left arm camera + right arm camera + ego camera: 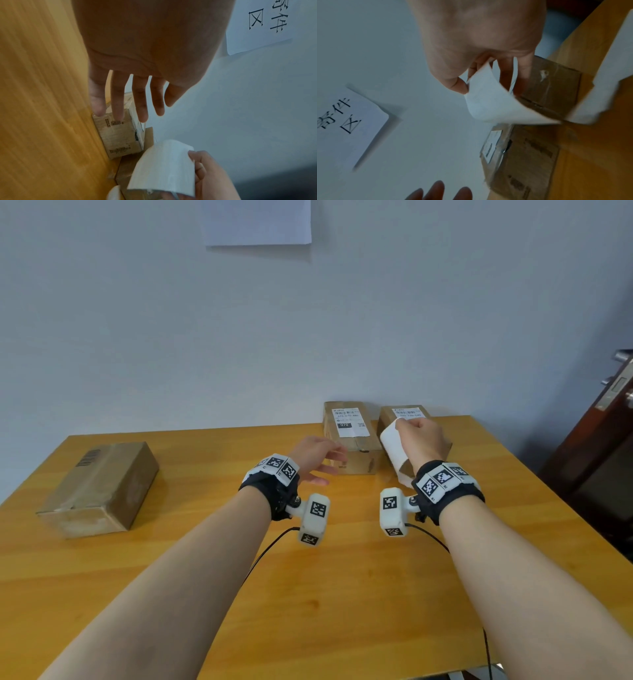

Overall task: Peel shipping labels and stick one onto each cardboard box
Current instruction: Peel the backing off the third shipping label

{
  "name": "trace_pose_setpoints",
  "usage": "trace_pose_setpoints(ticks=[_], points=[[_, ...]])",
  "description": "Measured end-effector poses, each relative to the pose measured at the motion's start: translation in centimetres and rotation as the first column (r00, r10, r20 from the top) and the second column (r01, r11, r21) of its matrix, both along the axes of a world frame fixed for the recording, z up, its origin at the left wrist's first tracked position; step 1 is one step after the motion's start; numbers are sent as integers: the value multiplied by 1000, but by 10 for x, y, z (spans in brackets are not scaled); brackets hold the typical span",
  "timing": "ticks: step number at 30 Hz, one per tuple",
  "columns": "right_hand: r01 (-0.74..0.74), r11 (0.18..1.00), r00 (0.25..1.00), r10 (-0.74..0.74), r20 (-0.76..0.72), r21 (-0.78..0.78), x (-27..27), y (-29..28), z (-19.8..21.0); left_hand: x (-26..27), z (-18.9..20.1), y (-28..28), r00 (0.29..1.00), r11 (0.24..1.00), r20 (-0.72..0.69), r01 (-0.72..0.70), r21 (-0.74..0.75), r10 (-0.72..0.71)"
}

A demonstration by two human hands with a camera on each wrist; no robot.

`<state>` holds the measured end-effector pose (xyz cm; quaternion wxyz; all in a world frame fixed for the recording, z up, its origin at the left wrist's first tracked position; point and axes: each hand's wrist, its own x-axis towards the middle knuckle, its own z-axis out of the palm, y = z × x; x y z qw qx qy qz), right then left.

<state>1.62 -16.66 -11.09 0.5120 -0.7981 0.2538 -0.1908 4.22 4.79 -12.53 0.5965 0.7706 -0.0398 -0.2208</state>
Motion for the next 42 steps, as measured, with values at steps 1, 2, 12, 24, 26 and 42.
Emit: trace_pose_setpoints(ticks=[1,2,12,24,26,42], points=[[-10,1000,1000,10,30,12,4,3,0,-1,2,2,1000,1000,15,-23,-19,23],[-26,999,998,24,52,33,6,8,3,-1,3,5,998,998,32,-51,-35,52],[-254,965,956,242,166,58,33,80,13,22,6,116,752,794,315,-608,-6,579],[-455,890,887,450,104,35,55,154,-1,9,-17,268,651,244,379,-660,711,657],[-466,884,882,462,90,33,55,160,-2,4,-20,275,643,235,312,-619,749,699],[-432,901,899,428,89,32,49,147,-5,-9,-30,170,915,664,287,-404,630,284]])
